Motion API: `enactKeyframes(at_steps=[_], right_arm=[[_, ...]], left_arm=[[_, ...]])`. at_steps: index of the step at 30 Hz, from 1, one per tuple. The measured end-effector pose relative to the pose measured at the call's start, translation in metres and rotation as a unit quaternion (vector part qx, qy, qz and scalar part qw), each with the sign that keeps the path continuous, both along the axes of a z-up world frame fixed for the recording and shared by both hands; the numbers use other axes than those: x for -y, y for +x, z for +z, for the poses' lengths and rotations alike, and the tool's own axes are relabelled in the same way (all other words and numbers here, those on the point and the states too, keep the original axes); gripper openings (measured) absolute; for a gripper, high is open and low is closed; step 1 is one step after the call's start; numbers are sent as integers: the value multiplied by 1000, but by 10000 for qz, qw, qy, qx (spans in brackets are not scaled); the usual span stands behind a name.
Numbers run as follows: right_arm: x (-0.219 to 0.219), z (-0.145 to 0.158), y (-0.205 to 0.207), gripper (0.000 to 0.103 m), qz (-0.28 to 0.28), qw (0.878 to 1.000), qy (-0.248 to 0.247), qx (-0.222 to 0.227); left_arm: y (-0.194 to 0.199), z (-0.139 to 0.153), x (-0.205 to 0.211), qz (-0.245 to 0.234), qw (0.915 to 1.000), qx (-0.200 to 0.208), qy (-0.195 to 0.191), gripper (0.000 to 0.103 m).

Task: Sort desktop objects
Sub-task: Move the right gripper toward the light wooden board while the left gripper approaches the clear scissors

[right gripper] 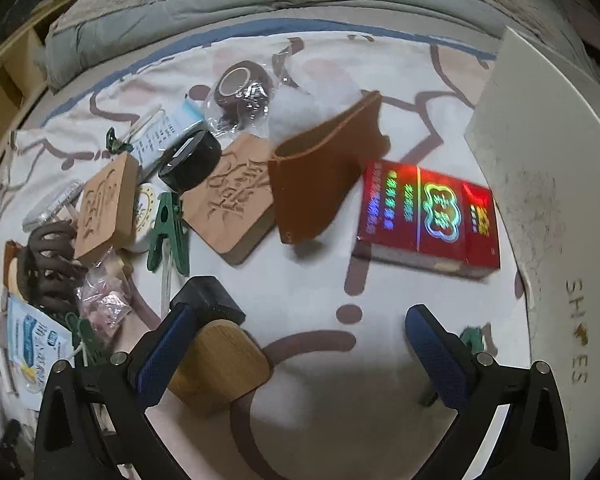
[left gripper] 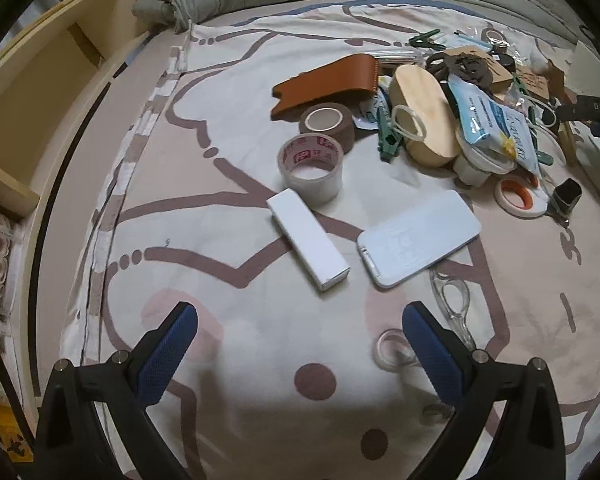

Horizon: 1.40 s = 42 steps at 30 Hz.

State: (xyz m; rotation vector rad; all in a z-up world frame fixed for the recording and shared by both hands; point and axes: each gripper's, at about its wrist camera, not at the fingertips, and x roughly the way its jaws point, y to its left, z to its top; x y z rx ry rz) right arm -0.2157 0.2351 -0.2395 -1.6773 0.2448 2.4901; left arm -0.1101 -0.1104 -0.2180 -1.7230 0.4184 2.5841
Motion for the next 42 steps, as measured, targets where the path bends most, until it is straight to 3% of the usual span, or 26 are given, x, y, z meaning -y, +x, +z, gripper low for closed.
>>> enactKeyframes(at_steps=[15,21,28,33,37,42], right_arm=[[-8,9,24,103,157,9996,211,-105],[-11,14,42,103,276,9989,361,-78],[-10,0,52,103,507,9962,611,361],[-4,7,41,103,410,9969,674,42],[-2,-6,25,103,271,9985,426,201],[3,-26,16,103,364,9967,525,491]], left_arm=[[2,-12,-20,-406,9981,22,-465,103],[1,-15,-23,-447,9980,111,-426,103],[3,-10,-25,-408,9980,39,-479,103],[0,-12,-22,-315,9983,91,-489,103],[-3,-17,-19,-221,9986,199,-441,103],[-4,-22,-16,-235,9986,352,-318,103]])
